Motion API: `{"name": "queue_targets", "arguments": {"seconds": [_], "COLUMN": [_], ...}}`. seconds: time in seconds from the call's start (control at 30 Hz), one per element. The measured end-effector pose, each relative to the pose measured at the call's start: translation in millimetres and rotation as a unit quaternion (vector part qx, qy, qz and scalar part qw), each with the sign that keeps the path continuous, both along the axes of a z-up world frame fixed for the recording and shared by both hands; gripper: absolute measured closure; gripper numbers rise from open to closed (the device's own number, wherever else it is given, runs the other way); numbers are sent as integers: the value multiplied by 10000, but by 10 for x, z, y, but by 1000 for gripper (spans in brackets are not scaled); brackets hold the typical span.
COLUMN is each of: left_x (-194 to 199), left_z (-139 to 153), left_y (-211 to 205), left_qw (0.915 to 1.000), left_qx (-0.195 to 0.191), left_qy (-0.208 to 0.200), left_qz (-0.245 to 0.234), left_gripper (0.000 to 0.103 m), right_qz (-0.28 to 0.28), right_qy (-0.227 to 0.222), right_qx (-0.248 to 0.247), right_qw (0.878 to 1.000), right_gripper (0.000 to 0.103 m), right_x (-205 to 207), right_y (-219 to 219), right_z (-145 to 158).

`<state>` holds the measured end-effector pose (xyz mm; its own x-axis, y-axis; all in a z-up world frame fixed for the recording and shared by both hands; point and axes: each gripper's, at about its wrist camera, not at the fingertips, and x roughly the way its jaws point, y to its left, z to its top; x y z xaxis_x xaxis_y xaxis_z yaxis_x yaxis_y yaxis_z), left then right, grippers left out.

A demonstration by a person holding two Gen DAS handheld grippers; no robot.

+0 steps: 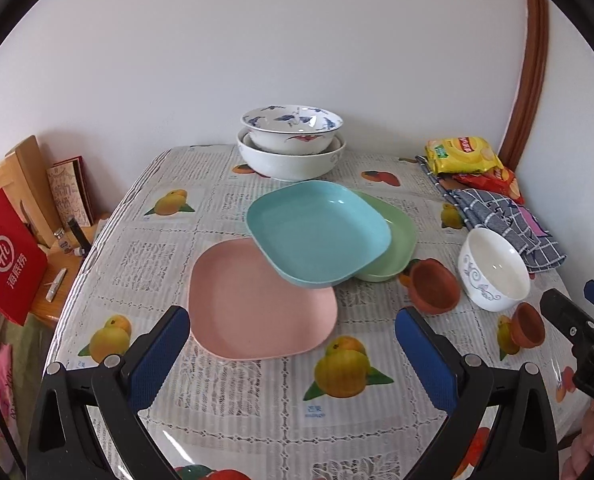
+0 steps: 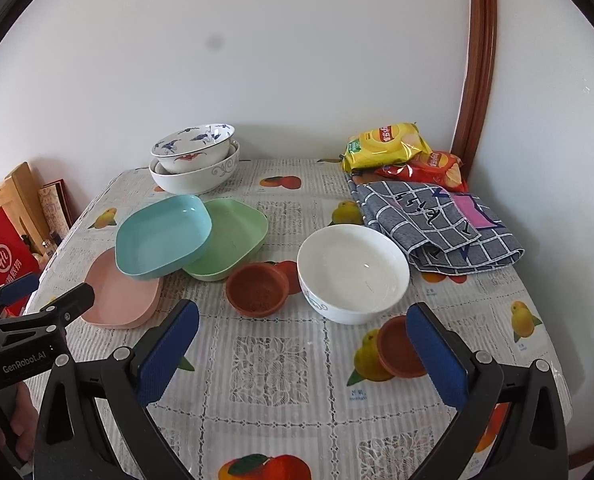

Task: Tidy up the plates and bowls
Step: 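Move both grippers toward the rim of the light-blue plate, then close both grippers on the rim of the light-blue plate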

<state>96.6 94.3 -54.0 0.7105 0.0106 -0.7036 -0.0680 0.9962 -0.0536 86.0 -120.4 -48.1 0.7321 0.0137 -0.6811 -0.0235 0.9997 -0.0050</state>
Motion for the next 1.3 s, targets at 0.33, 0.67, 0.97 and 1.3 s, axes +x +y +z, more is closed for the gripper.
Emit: {"name": "queue_targets", "arguments": {"seconds": [0.33,0.67,0.97,1.3], "left_x": [489,1067,1428,1600], "left_z": [-142,-296,-534,-698], "left_y": [243,316,393,499], "left_qw": [9994,9981,9971,9951], "left_qx": [-20,-120,-193,-534], "left_qy": [242,498,680,794], "left_qz": [254,332,275,263], "left_gripper": [1,8,14,31], "right_qz": [187,423,680,829], "right_qy": [267,660,968,1179], "right_qx": [177,458,570,424], "right_qw": [9993,9959,9913,9886], "right_gripper": [4,20,32,42], "right_x": [609,1137,1485,1711], "right_y": [192,383,659,876], "right_z": [-168,-411,-661,-826]}}
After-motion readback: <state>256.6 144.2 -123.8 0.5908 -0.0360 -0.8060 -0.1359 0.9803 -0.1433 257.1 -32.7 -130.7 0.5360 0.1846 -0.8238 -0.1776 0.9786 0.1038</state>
